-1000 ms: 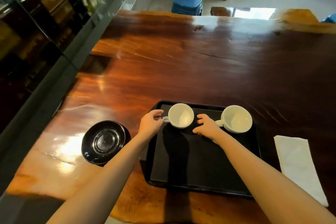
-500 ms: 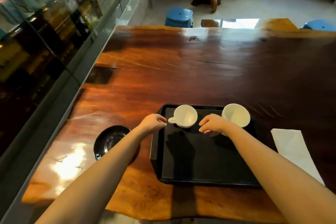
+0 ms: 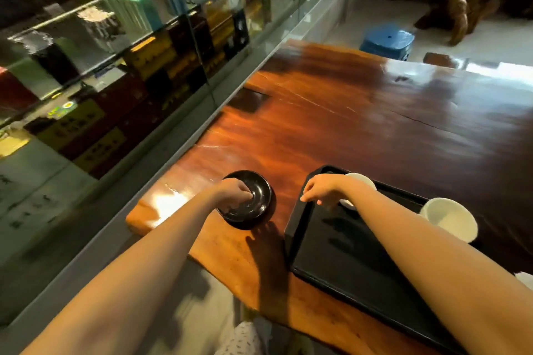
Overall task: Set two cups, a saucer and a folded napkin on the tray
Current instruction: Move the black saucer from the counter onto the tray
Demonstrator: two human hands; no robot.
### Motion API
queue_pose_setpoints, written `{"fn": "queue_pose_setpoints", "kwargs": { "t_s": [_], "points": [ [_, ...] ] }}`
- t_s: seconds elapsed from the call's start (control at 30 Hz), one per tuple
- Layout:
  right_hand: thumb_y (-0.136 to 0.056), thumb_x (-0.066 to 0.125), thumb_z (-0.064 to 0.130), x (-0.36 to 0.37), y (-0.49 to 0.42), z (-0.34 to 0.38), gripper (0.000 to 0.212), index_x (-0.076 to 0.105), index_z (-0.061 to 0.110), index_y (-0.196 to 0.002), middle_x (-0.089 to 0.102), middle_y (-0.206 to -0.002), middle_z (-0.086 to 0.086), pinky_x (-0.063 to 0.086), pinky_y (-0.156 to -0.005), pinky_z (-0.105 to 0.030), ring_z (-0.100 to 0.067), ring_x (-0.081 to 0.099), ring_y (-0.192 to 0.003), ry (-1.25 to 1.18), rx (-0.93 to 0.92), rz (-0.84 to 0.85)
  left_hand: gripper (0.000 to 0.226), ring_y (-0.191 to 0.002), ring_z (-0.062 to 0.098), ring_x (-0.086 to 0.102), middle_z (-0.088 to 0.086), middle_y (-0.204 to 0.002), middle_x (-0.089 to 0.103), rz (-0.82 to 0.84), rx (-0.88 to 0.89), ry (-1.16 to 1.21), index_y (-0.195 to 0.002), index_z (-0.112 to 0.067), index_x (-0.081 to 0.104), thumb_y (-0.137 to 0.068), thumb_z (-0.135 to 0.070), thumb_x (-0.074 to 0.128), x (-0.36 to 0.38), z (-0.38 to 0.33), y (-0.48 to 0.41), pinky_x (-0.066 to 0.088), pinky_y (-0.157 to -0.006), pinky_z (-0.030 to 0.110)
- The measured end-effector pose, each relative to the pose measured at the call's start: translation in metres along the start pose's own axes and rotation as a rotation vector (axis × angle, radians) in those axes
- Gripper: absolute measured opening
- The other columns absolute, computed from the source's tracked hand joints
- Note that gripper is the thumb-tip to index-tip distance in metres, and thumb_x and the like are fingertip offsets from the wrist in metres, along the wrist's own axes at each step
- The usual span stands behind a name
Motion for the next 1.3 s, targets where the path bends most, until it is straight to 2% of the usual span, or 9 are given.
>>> {"fn": "queue_pose_setpoints", "kwargs": {
  "t_s": [0.1,0.27,0.43,0.67,0.83,0.93,1.07,1.23,1.3],
  "points": [
    [-0.09,0.057,0.031,0.001,-0.017,0.008,0.049,0.056,-0.008,-0.119,0.058,-0.125,-0.025,0.051,-0.086,-0.037,-0.025,0.058,-0.09,0.1,-0.009,0.009,0.032,-0.092,0.022,0.062,0.009,-0.105,0.064,0.029,-0.084,0.021,-0.118,-0.013,0.059,-0.091,-0.028,0.05,-0.007,0.009,-0.004,0.056,-0.081,0.041],
    [-0.09,0.056,0.027,0.003,-0.057,0.052,0.051,0.049,-0.007,-0.128,0.053,-0.132,-0.026,0.05,-0.092,-0.045,-0.034,0.06,-0.106,0.153,-0.058,-0.015,0.044,-0.11,0.028,0.058,0.013,-0.128,0.056,0.031,-0.221,0.058,-0.132,-0.012,0.044,-0.092,-0.031,0.05,-0.039,0.048,-0.018,0.05,-0.091,0.044],
    [-0.086,0.062,0.024,0.013,-0.101,0.067,0.06,0.039,0.001,-0.136,0.046,-0.14,-0.019,0.043,-0.102,-0.041,-0.034,0.048,-0.124,0.232,-0.022,-0.104,0.05,-0.109,0.027,0.058,0.014,-0.131,0.054,0.067,-0.229,0.07,-0.136,-0.012,0.04,-0.092,-0.031,0.051,-0.054,0.079,-0.051,0.051,-0.086,0.041],
    [-0.085,0.059,0.012,0.039,-0.135,0.058,0.049,0.042,0.007,-0.13,0.041,-0.132,-0.018,0.05,-0.083,-0.04,-0.036,0.054,-0.107,0.151,0.025,-0.227,0.045,-0.088,0.026,0.063,0.017,-0.118,0.06,0.127,-0.18,0.253,-0.129,-0.008,0.044,-0.089,-0.022,0.058,-0.026,0.09,-0.086,0.059,-0.08,0.043],
    [-0.084,0.049,-0.001,0.051,-0.14,0.05,0.044,0.042,0.01,-0.127,0.054,-0.123,-0.018,0.046,-0.079,-0.037,-0.033,0.056,-0.104,0.007,0.025,-0.259,0.038,-0.106,0.034,0.058,0.016,-0.12,0.054,0.086,-0.144,0.396,-0.118,-0.006,0.049,-0.082,-0.009,0.06,-0.003,0.091,-0.093,0.056,-0.083,0.049],
    [-0.084,0.048,-0.003,0.049,-0.139,0.047,0.04,0.045,0.01,-0.122,0.059,-0.117,-0.018,0.041,-0.071,-0.031,-0.031,0.057,-0.1,-0.048,0.034,-0.256,0.022,-0.101,0.035,0.062,0.016,-0.11,0.056,0.068,-0.17,0.469,-0.102,-0.01,0.053,-0.082,-0.003,0.059,-0.003,0.092,-0.097,0.058,-0.078,0.051],
    [-0.084,0.05,-0.001,0.043,-0.132,0.046,0.041,0.049,0.011,-0.123,0.06,-0.118,-0.015,0.039,-0.072,-0.029,-0.025,0.054,-0.093,-0.119,0.036,-0.274,0.018,-0.099,0.038,0.064,0.016,-0.108,0.058,0.078,-0.151,0.476,-0.101,-0.008,0.054,-0.084,-0.003,0.059,-0.011,0.084,-0.099,0.057,-0.079,0.053],
    [-0.084,0.052,0.0,0.029,-0.109,0.039,0.046,0.052,0.014,-0.127,0.059,-0.119,-0.008,0.046,-0.081,-0.03,-0.026,0.057,-0.105,-0.191,0.048,-0.336,0.02,-0.085,0.034,0.063,0.013,-0.096,0.059,0.064,-0.102,0.531,-0.099,-0.011,0.057,-0.085,0.003,0.056,-0.025,0.061,-0.1,0.058,-0.075,0.052],
    [-0.083,0.053,-0.001,0.02,-0.094,0.032,0.047,0.052,0.013,-0.128,0.056,-0.107,-0.004,0.047,-0.07,-0.026,-0.02,0.054,-0.092,-0.243,0.043,-0.38,0.024,-0.08,0.033,0.064,0.015,-0.093,0.061,0.052,-0.059,0.536,-0.099,-0.012,0.06,-0.083,0.005,0.055,-0.031,0.048,-0.101,0.058,-0.073,0.052]
  ]
}}
Point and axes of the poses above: each hand's wrist, its own y-axis away from the middle knuckle, its own x-axis out of the palm, z = x × y, the point moved 1 cm from there along -y, towards the middle knuckle
